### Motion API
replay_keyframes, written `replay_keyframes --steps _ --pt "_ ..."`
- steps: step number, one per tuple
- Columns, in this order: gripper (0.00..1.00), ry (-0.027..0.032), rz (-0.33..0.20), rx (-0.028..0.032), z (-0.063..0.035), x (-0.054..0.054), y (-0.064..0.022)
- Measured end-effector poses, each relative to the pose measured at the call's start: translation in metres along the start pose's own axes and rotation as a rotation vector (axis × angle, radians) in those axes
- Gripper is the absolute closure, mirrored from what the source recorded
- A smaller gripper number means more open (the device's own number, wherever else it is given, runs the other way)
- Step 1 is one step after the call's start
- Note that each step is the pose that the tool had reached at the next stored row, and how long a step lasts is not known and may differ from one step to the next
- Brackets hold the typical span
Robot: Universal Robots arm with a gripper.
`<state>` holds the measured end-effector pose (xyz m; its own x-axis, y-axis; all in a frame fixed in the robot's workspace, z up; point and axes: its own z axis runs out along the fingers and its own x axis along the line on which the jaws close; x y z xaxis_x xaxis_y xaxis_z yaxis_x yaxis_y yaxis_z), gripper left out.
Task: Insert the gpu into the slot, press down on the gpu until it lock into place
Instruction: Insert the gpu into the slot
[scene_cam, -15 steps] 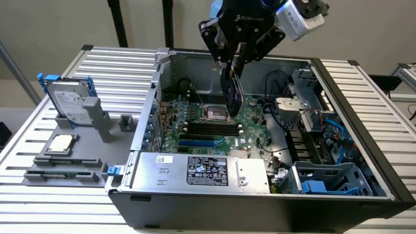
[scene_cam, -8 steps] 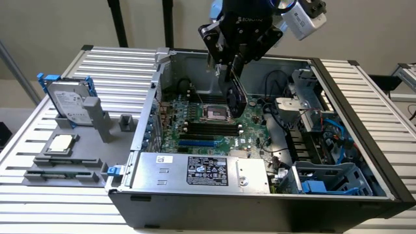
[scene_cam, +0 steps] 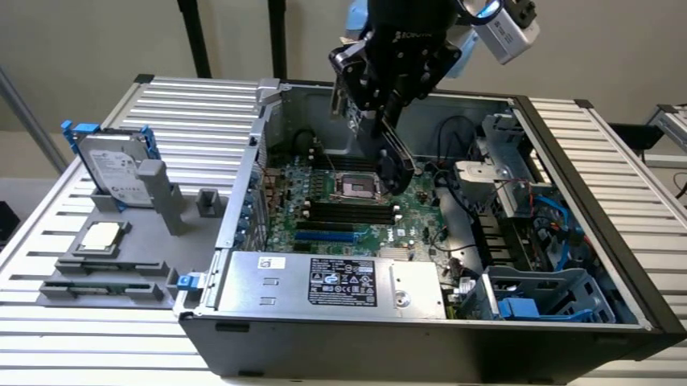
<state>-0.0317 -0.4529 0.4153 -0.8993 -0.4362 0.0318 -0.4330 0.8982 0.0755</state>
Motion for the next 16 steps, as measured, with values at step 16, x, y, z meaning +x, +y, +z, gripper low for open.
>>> replay_keyframes --steps 16 --pt "0.74 0.0154 -0.293 0.0130 0.0044 -0.0002 -0.0003"
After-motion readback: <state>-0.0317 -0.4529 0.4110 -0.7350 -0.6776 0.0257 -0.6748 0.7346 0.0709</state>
